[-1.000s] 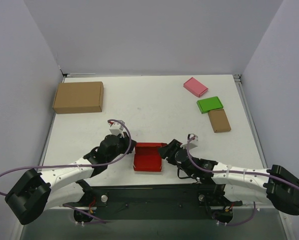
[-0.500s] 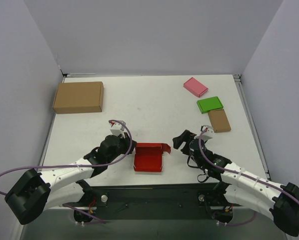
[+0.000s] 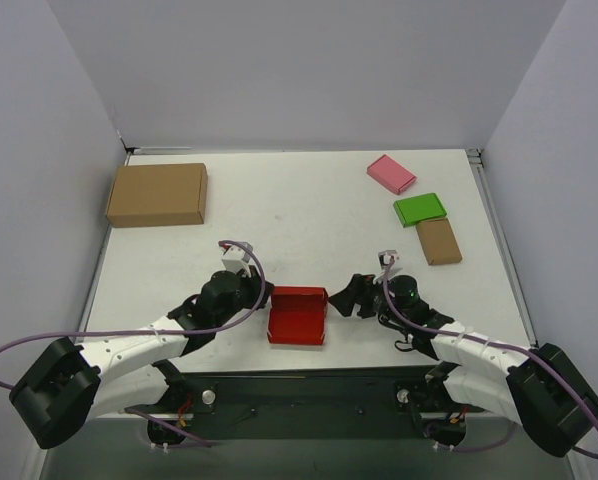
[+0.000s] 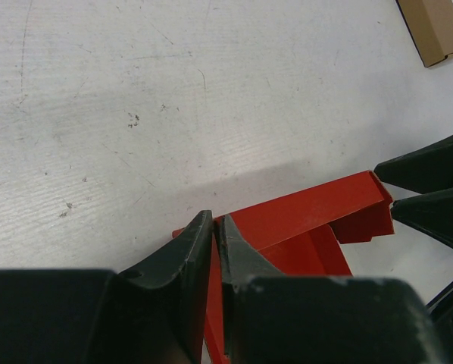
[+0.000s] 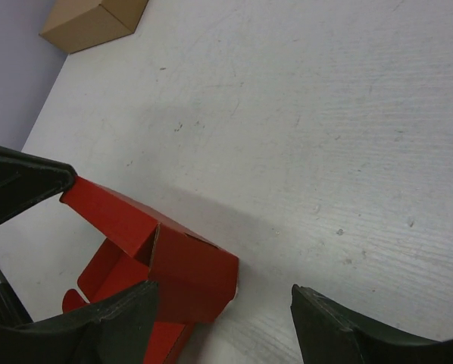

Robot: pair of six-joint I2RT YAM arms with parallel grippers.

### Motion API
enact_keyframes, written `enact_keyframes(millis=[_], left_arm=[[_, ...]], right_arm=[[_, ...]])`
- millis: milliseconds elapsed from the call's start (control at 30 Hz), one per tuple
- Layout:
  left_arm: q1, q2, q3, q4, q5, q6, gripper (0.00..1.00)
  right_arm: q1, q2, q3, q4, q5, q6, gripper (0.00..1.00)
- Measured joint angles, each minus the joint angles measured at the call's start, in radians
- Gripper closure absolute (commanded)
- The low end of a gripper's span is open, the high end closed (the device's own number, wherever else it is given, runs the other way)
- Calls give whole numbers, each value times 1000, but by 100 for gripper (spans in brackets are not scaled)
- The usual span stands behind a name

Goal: Fold the paper box

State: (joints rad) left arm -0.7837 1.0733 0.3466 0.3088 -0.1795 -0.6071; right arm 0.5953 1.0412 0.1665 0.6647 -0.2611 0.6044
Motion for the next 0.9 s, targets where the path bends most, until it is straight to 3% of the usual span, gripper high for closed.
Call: enact_keyframes(millis=[333,633,900], left_arm=[[0,-2,0,-2,-2,0,81],[0,-2,0,0,18,29,83],[8,-4,0,3,38,86,84]], right_arm=[[0,58,0,60,-93,-30,46],[13,214,5,124,-147,-67,47],[14,258,80,125,-148,-168,46]])
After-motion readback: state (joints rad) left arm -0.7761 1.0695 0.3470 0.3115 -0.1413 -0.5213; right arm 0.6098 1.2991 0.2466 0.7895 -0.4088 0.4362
